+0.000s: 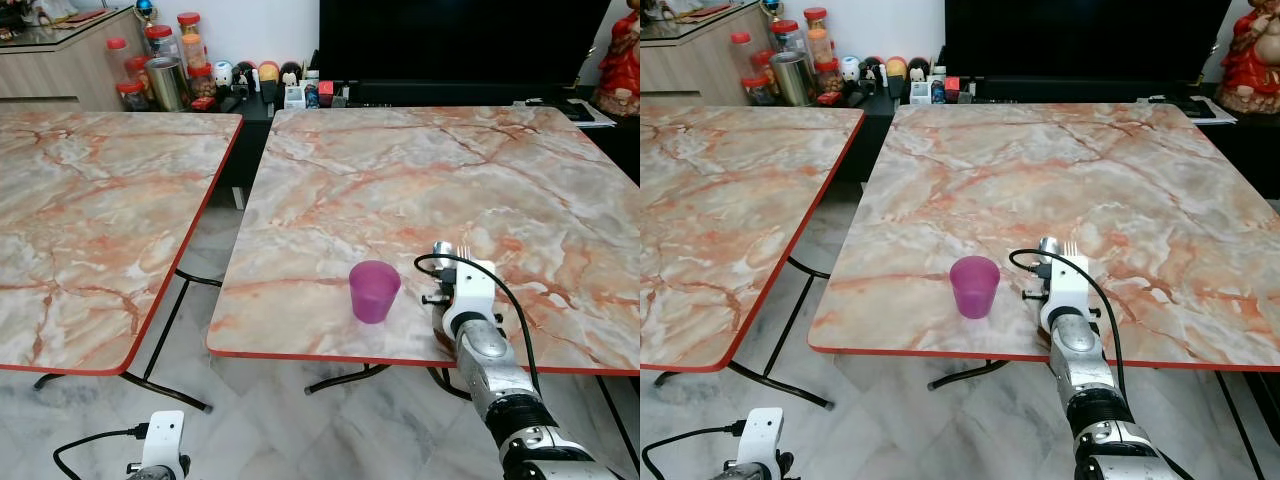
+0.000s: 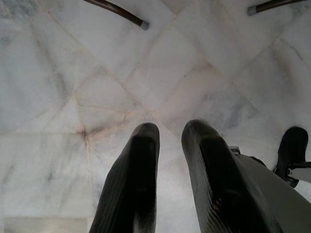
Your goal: Setting the table
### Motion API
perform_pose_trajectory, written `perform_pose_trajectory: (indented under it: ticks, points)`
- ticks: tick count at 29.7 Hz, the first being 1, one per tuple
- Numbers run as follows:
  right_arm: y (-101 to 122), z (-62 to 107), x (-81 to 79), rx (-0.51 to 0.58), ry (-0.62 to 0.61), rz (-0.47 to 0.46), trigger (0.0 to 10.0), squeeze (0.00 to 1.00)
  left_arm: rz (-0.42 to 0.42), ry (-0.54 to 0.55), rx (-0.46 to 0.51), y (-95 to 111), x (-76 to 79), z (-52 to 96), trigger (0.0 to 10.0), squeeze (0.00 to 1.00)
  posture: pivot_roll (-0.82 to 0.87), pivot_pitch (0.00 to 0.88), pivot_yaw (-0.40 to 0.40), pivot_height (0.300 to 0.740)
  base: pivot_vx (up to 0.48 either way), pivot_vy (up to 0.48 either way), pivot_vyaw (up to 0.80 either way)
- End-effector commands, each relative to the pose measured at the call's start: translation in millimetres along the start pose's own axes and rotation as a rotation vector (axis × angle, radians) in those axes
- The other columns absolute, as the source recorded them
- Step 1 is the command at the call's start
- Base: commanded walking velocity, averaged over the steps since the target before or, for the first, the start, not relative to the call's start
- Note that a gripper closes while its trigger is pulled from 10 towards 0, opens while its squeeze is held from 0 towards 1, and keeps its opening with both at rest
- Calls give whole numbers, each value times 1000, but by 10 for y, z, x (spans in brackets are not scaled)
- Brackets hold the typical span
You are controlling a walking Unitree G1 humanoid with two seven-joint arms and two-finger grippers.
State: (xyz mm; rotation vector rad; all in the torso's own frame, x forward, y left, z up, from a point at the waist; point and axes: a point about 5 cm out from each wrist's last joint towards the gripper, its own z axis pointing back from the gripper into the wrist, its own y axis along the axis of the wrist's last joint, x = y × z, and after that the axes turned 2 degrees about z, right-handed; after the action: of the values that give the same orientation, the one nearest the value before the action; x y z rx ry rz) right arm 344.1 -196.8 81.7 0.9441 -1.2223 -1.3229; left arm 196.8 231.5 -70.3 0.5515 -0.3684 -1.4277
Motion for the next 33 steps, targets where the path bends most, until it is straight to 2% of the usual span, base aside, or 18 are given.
perform_pose_trajectory:
  ticks: [1, 3, 4, 5, 6, 7, 14, 20, 33]
  points:
    - [251, -35, 6, 123, -15, 2, 10000, 0, -8, 15, -2, -9, -24, 3, 10000, 0, 0, 0, 14, 740, 0, 0, 0]
    - [259, -35, 5, 128, -15, 2, 10000, 0, -8, 15, -2, -9, -24, 3, 10000, 0, 0, 0, 14, 740, 0, 0, 0]
    - [363, -30, 4, 190, -18, -6, 10000, 0, -2, 15, -1, -11, -25, 3, 10000, 0, -2, 0, 13, 740, 0, 0, 0]
    - [363, -30, 4, 190, -18, -6, 10000, 0, -2, 15, -1, -11, -25, 3, 10000, 0, -2, 0, 13, 740, 0, 0, 0]
    - [509, -14, 1, 277, -22, -8, 10000, 0, 4, 15, -1, -14, -26, 4, 10000, 0, -1, 0, 11, 740, 0, 480, 0]
    - [557, -6, -8, 306, -21, -9, 10000, 0, 0, 17, -1, -15, -28, 4, 10000, 0, -1, 0, 11, 740, 0, 480, 0]
    - [696, 5, -58, 384, -14, -14, 10000, 0, -5, 26, -5, -33, -34, 6, 10000, 0, -1, 0, 6, 740, 0, 480, 0]
    - [838, 0, -50, 438, -18, -12, 10000, 0, -1, 29, -7, -40, -28, 6, 10000, 0, -2, 0, 2, 740, 0, 480, 0]
    - [901, 17, -113, 471, -3, -3, 10000, 0, 7, 35, -6, -51, -28, 7, 10000, 0, 2, 0, 4, 740, 0, 480, 0]
